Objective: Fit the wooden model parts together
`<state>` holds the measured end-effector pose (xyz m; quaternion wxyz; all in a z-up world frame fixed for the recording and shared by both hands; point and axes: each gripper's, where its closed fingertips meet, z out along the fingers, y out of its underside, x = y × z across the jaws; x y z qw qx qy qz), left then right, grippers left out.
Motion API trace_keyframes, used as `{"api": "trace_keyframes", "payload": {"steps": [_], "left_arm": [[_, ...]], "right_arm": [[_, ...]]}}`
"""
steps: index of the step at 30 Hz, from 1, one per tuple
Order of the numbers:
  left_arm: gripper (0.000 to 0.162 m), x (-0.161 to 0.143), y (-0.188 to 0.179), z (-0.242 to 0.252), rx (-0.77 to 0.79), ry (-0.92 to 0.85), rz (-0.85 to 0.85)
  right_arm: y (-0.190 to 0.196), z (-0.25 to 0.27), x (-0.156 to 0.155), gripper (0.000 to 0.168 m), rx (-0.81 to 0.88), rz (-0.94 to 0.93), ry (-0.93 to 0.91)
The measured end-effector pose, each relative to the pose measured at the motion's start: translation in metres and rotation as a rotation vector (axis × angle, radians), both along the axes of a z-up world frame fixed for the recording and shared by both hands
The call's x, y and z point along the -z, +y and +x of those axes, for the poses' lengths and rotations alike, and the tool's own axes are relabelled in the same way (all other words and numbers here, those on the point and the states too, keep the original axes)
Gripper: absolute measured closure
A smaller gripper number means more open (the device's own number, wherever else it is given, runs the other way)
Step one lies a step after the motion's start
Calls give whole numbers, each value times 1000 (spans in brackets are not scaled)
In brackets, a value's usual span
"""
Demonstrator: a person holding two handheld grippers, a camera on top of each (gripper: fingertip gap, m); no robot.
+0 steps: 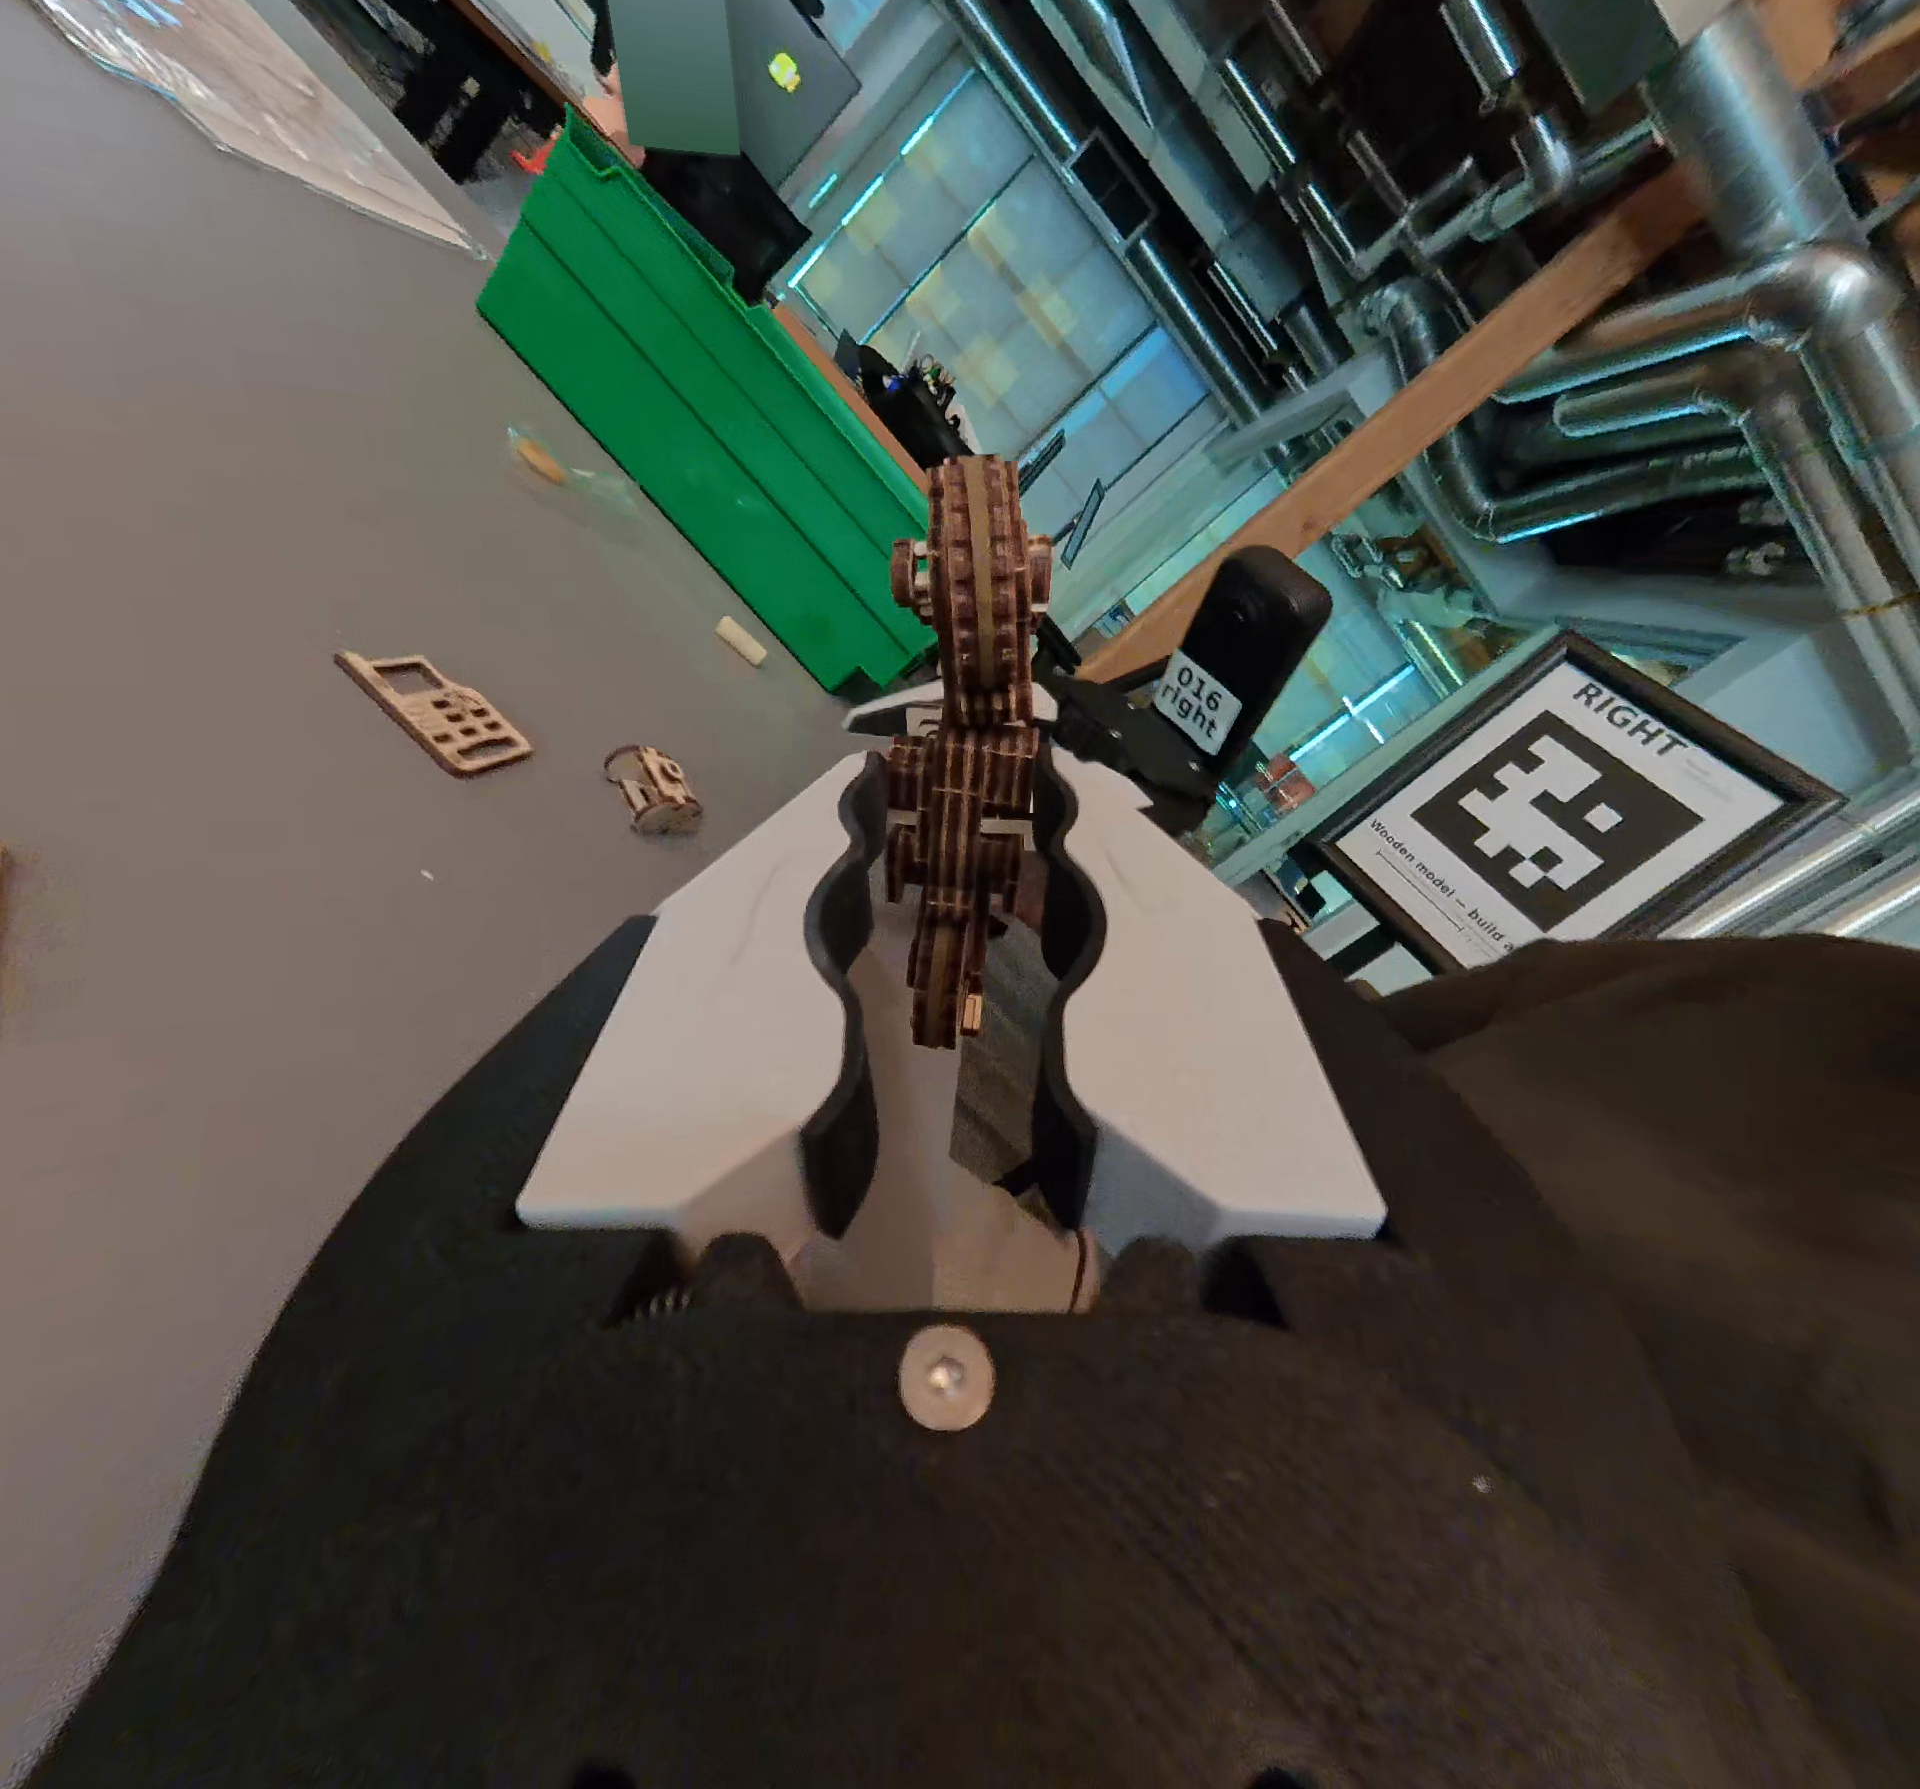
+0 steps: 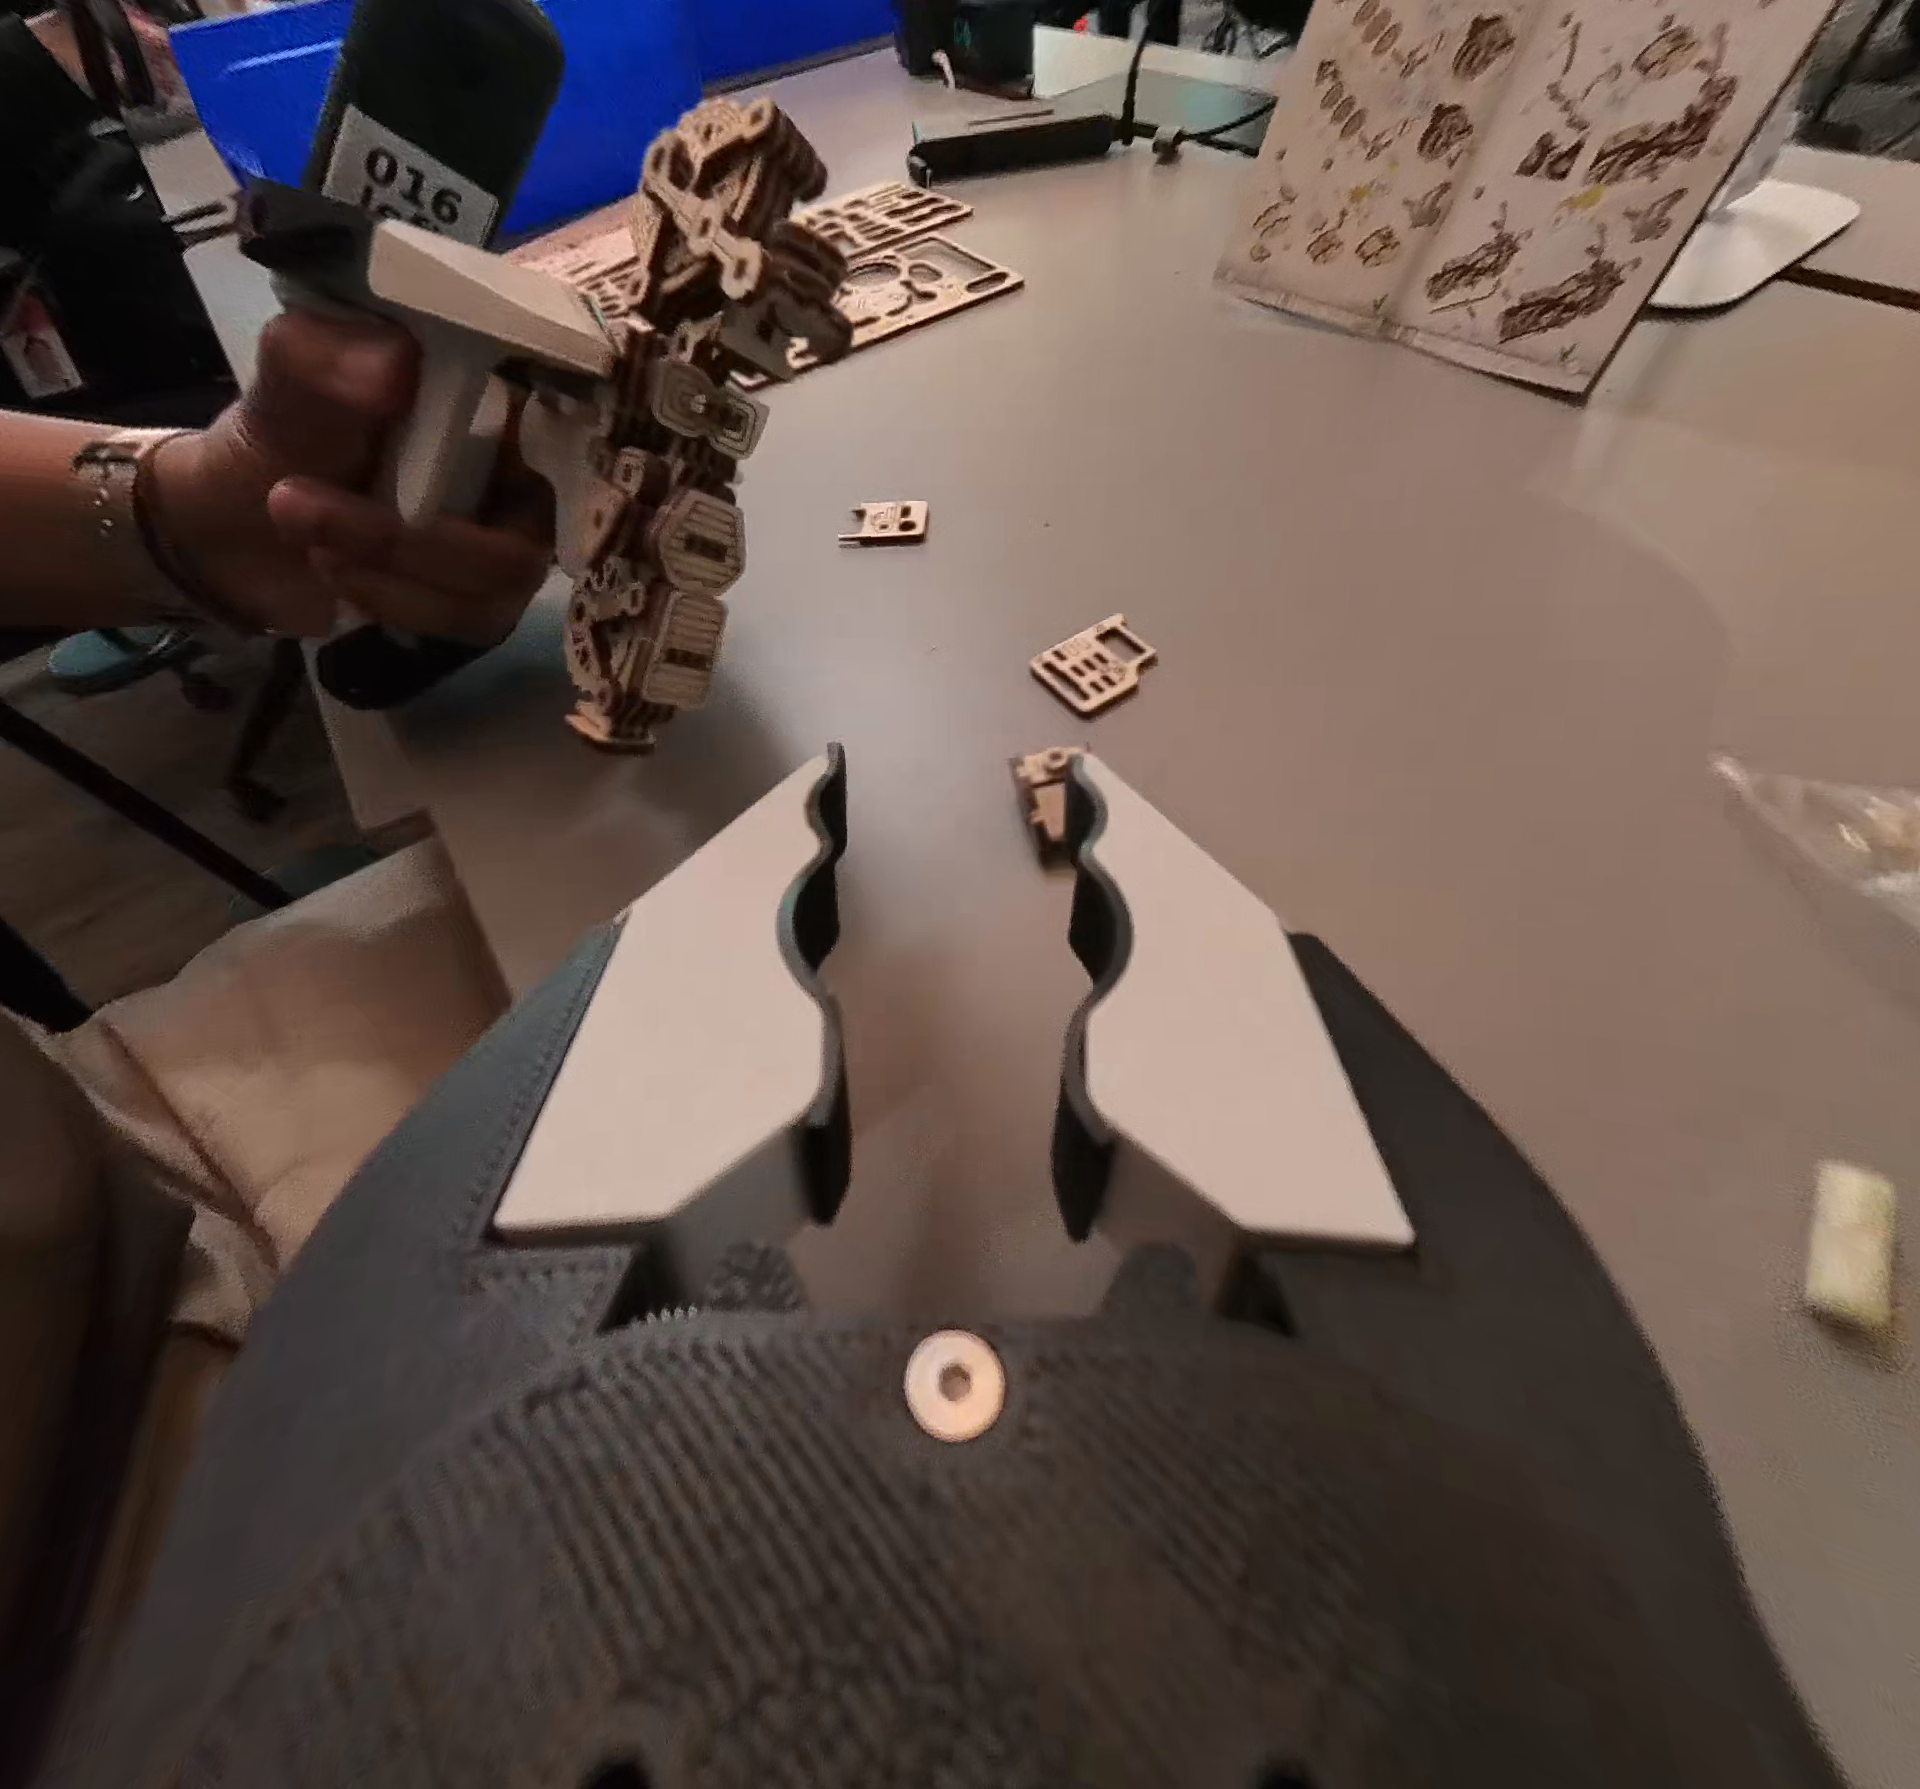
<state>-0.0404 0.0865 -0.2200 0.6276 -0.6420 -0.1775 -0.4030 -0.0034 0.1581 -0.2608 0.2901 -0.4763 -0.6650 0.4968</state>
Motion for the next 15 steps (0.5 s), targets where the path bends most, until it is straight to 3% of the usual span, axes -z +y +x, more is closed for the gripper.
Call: {"api": "trace_keyframes", "payload": {"steps": [9,15], "left_arm": [[138,-5,-17,39,-105,124,9],[137,-2,-30,49,-226,207,-21]], "right_arm": [[4,52,5,118,75,-29,-18],[10,63,-13,115,113,-127,25]]}}
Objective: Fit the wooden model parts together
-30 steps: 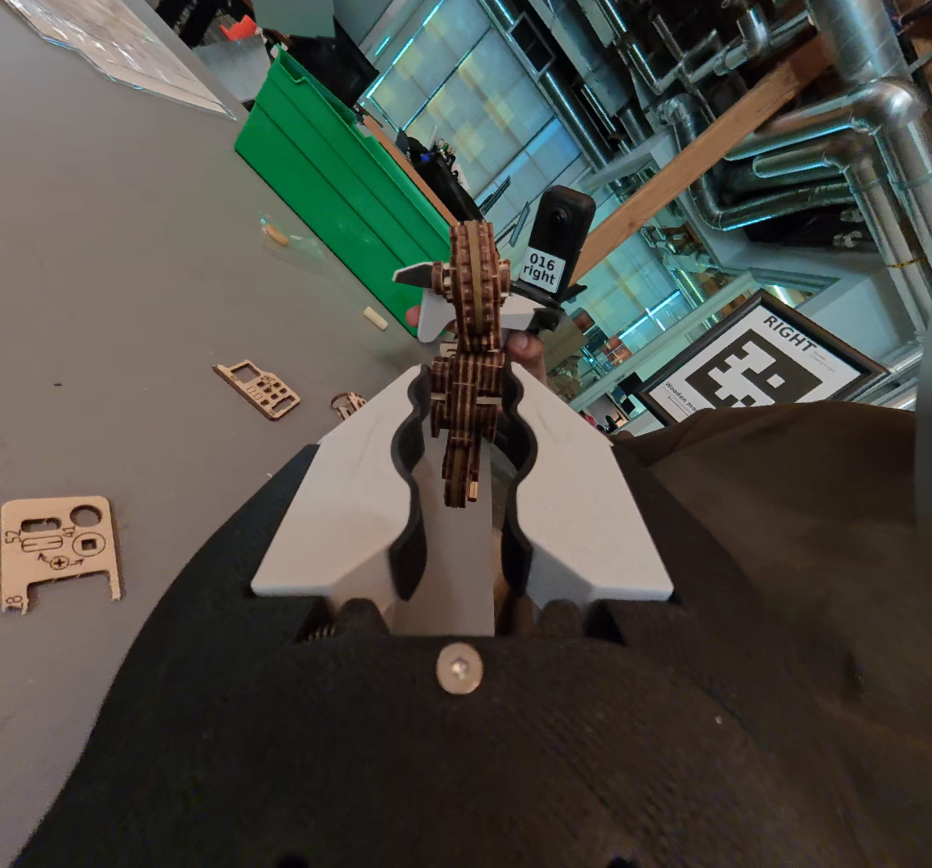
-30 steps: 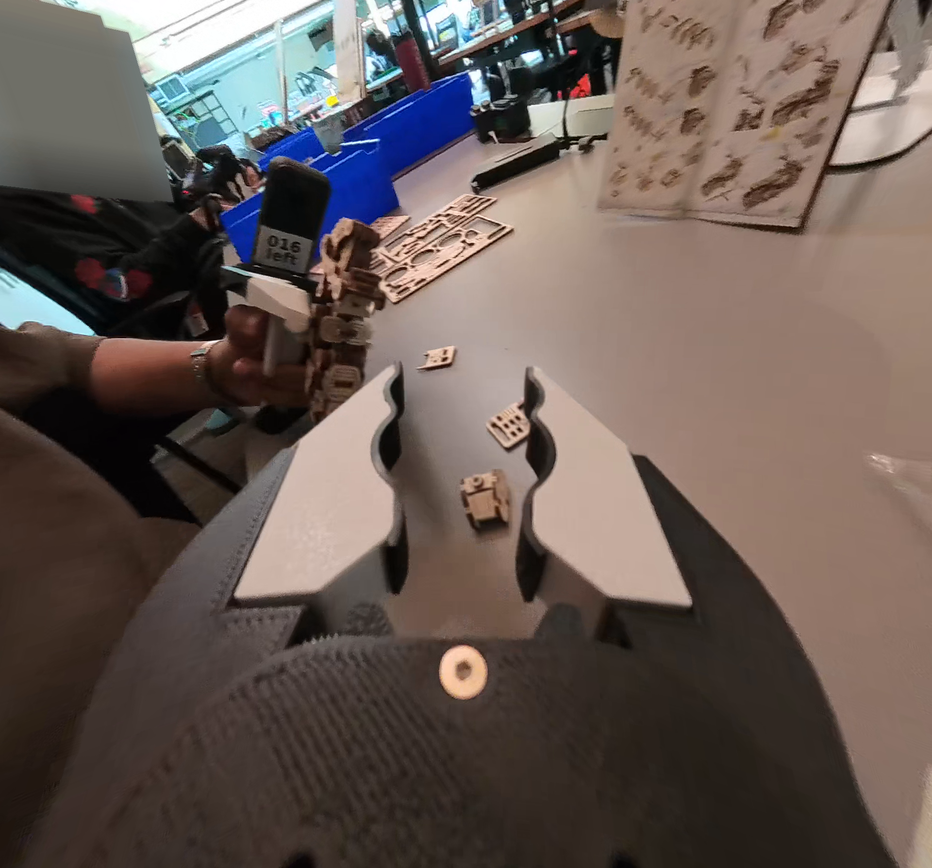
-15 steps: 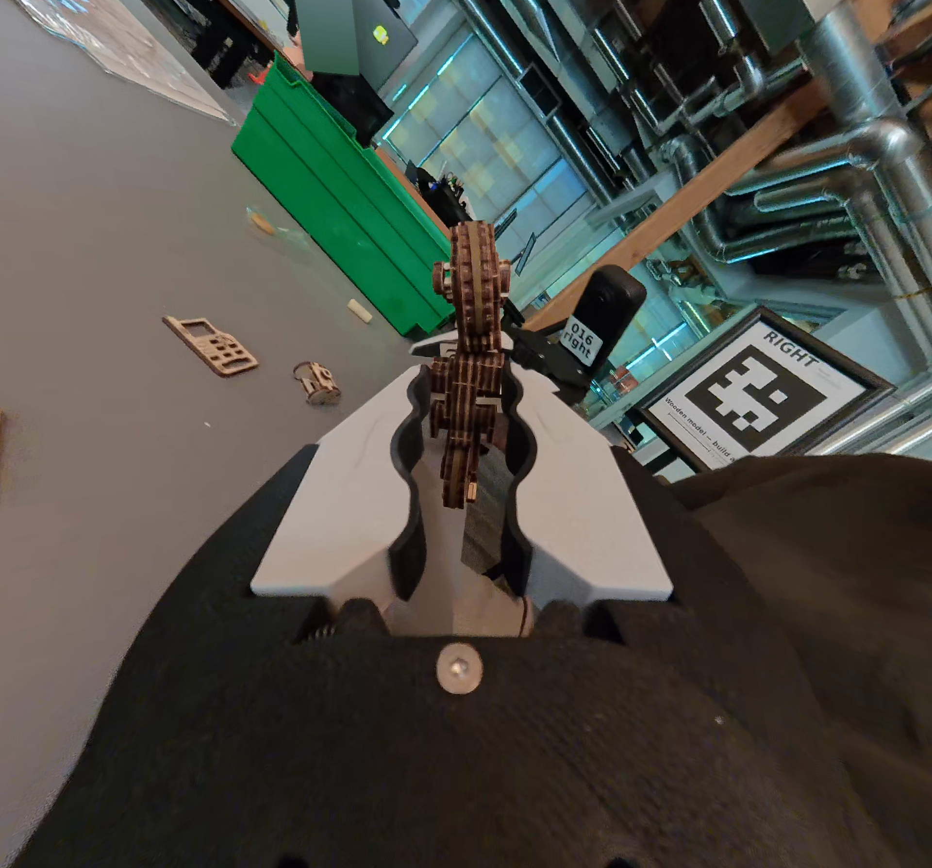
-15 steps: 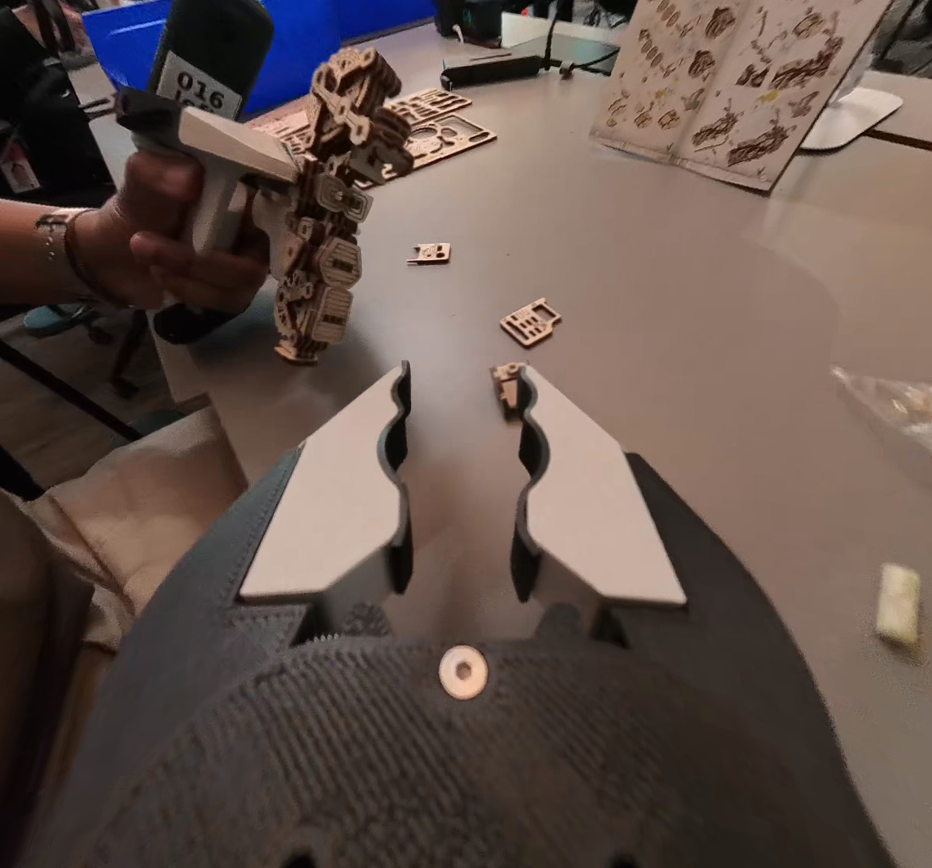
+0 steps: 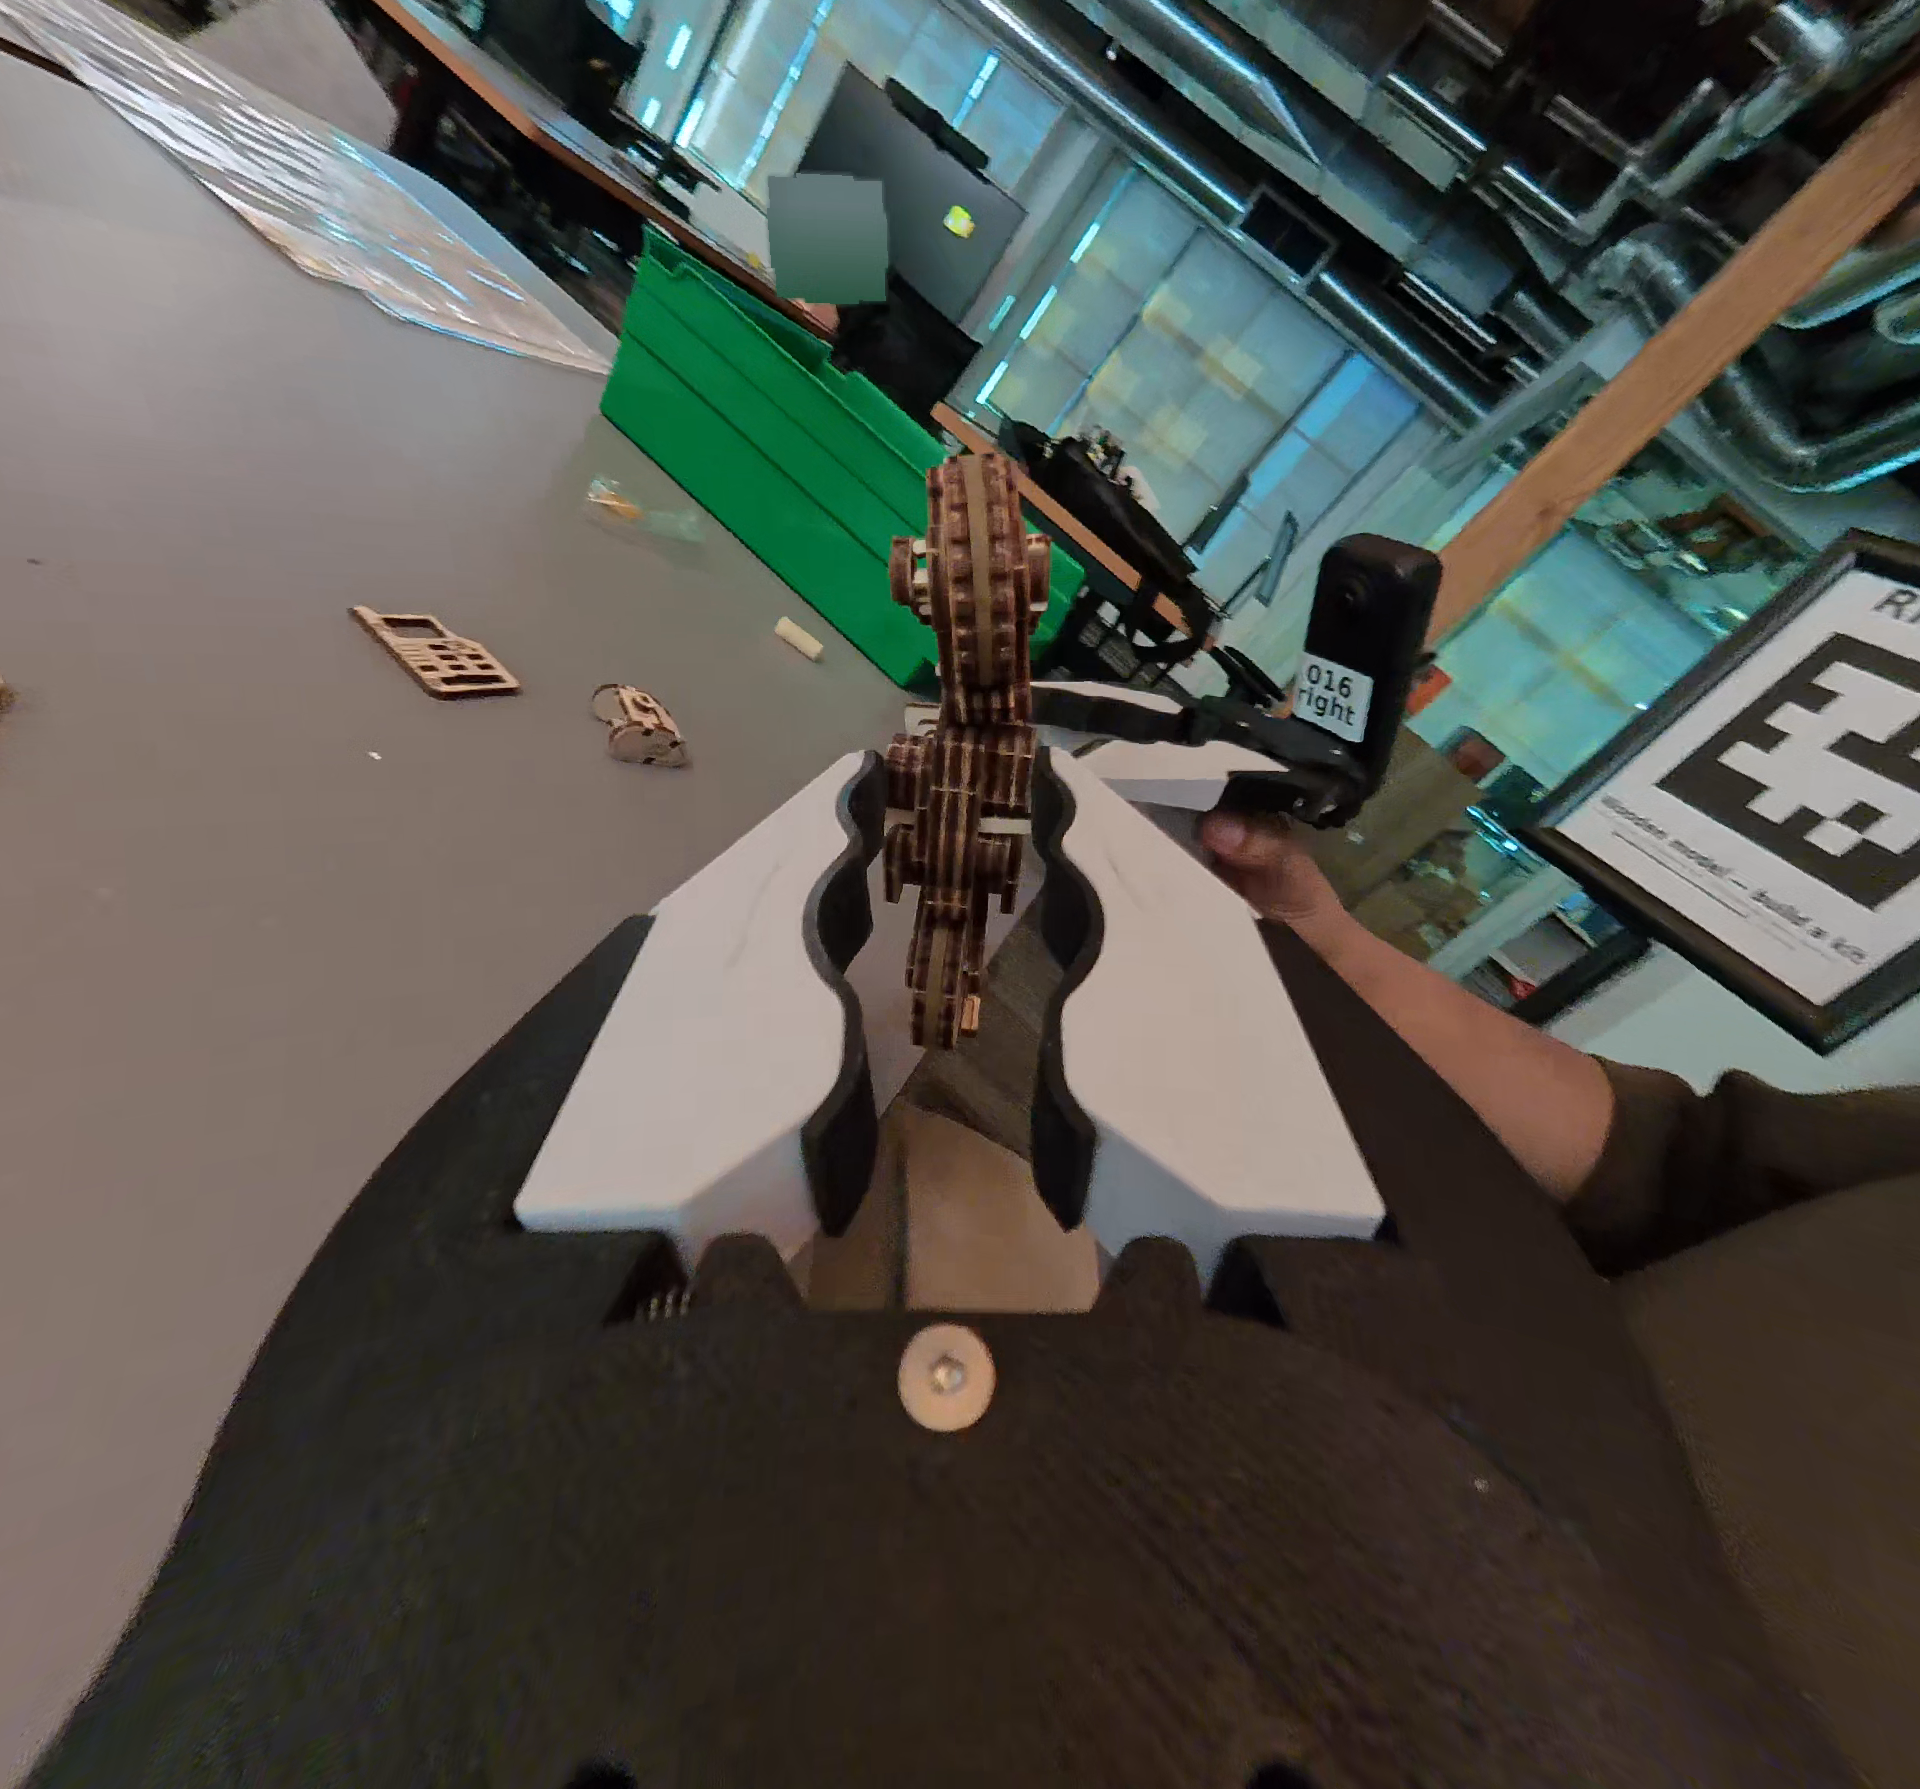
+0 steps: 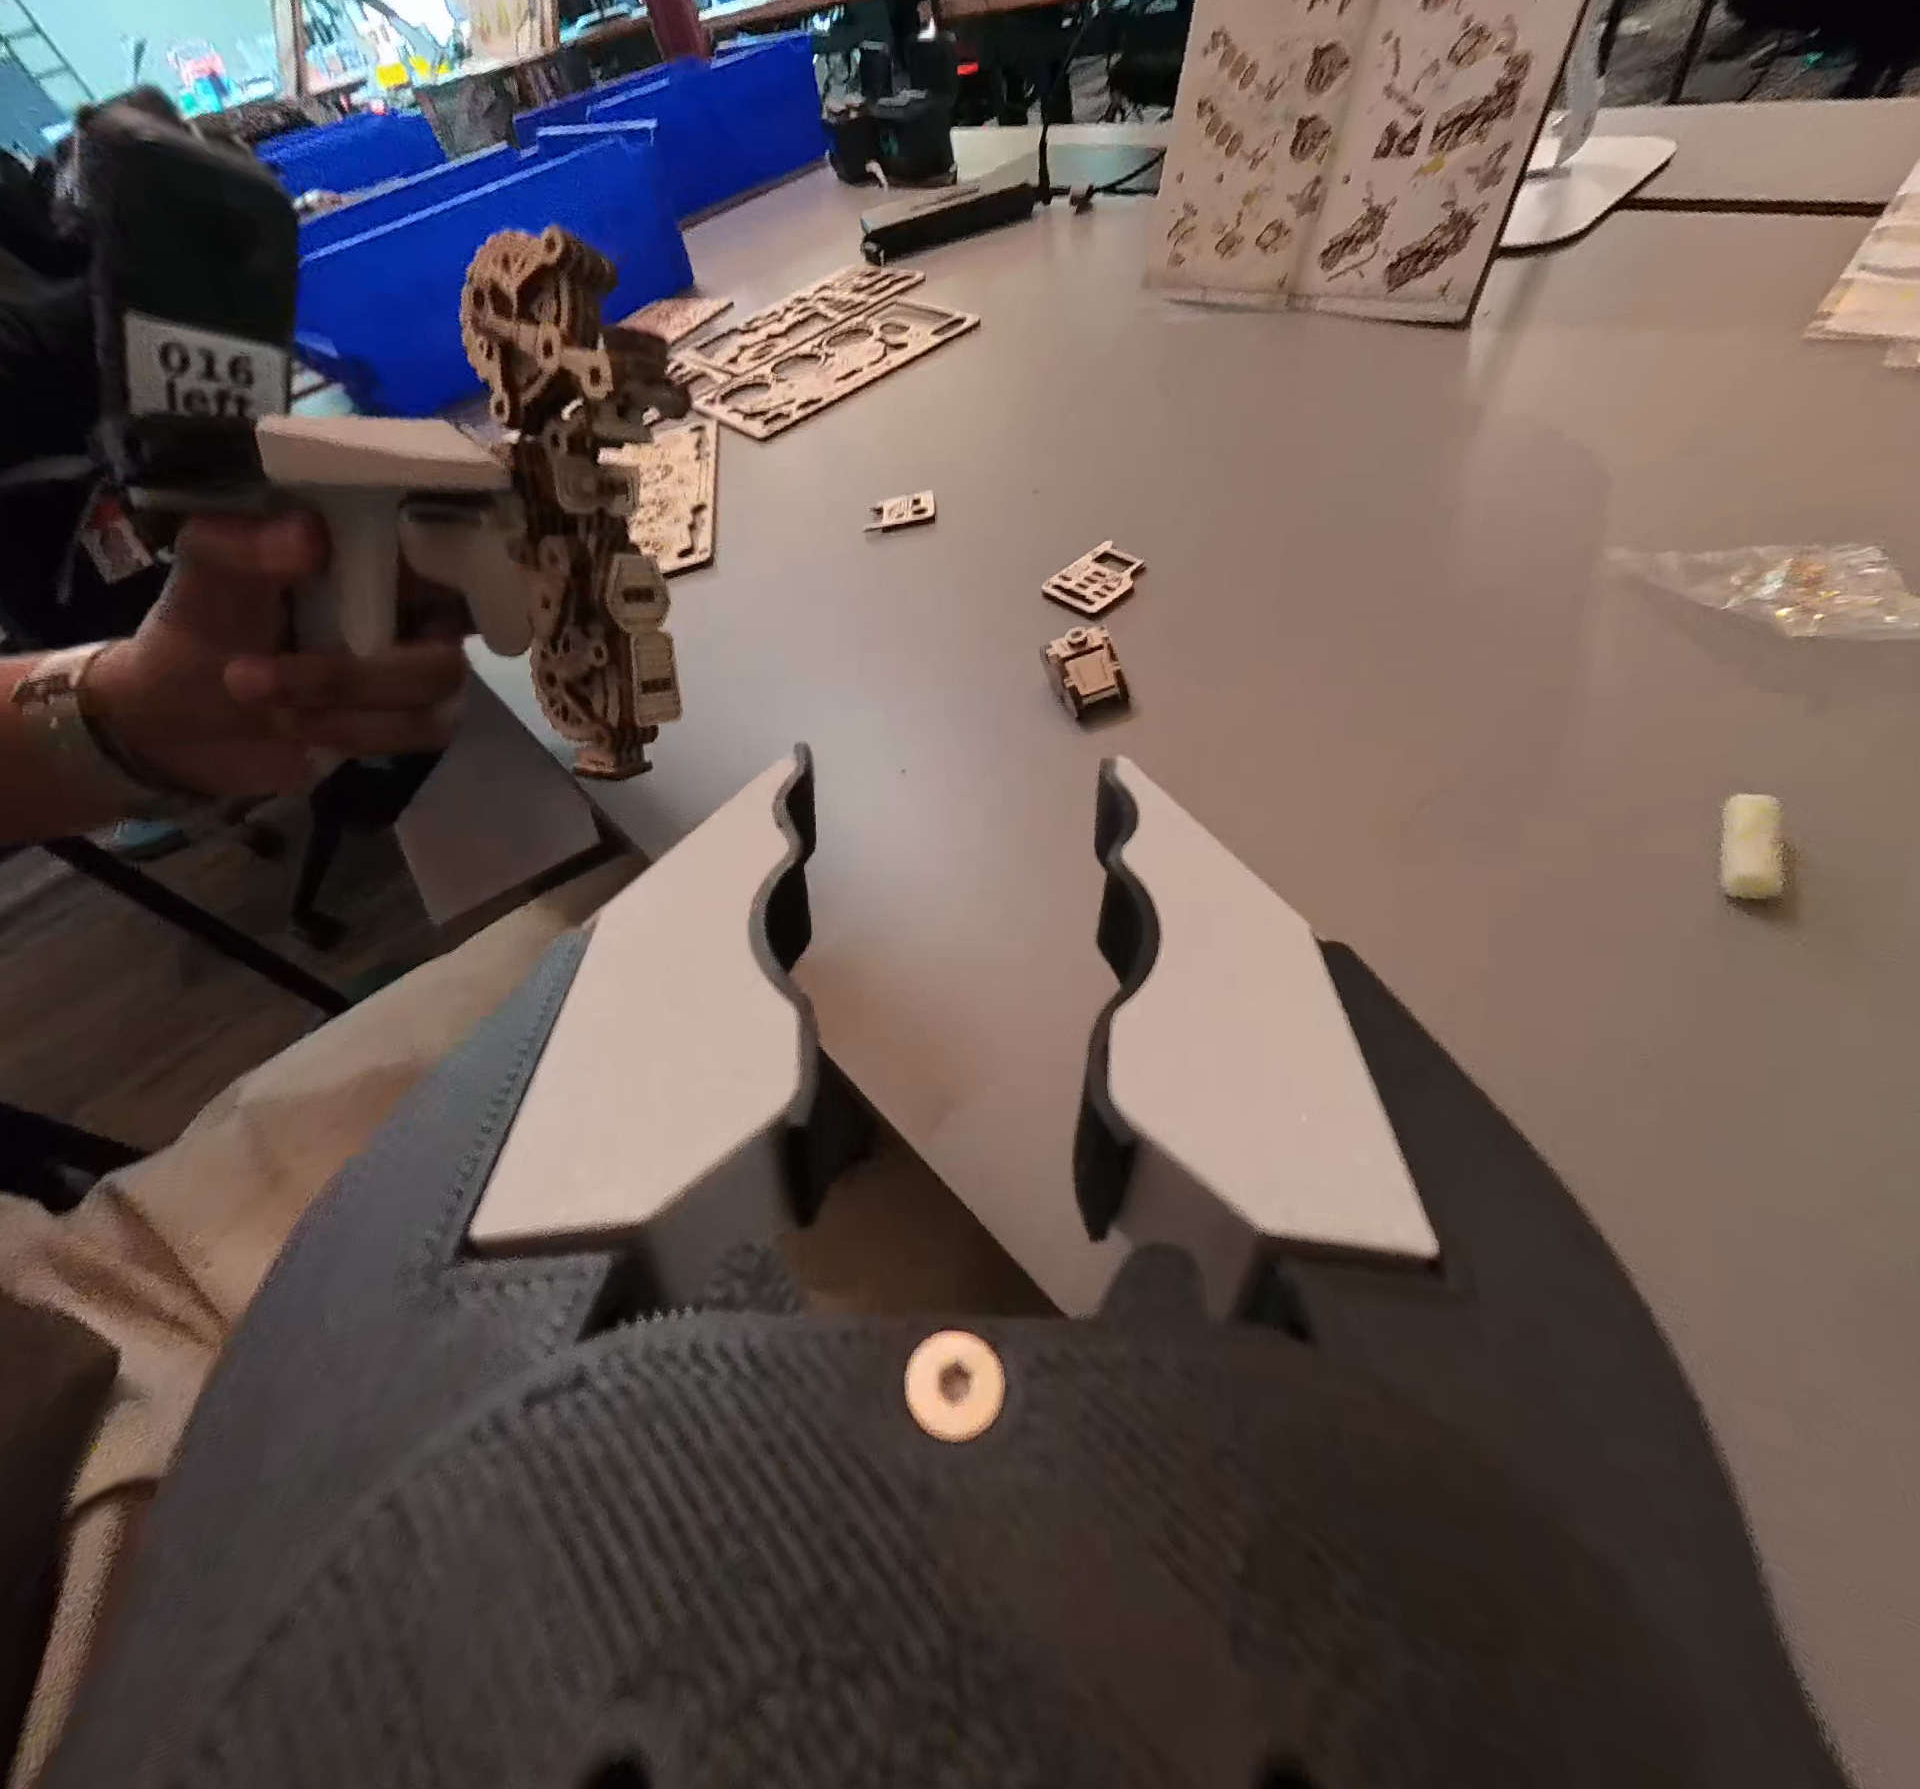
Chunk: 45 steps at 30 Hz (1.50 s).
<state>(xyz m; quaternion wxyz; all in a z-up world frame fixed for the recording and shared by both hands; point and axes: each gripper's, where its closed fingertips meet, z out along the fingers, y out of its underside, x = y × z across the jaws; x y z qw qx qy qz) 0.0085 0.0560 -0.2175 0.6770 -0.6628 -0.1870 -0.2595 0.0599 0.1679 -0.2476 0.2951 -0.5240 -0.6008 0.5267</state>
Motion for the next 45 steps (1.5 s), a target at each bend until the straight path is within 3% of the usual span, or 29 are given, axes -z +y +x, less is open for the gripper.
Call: {"api": "trace_keyframes", "payload": {"steps": [11,15,18,21,25,38,45], "left_arm": [[137,0,-4,-29,-205,80,-35],[137,6,-7,-53,-255,-47,-26],[137,6,-8,-67,-277,-175,32],[137,19,-2,-61,-248,-157,-35],[137,15,1,-55,-215,-175,-19],[137,23,5,-57,-190,-196,-42],[137,27,11,-52,-194,-148,-64]], "right_arm": [[10,-35,15,119,22,64,9],[12,-45,28,118,41,43,-106],[12,-54,4,117,79,-27,-17],[6,-60,-8,122,81,-39,25],[1,-73,11,127,99,100,-32],[-8,-82,28,124,106,467,-57],[-6,-82,29,123,113,494,-56]]}}
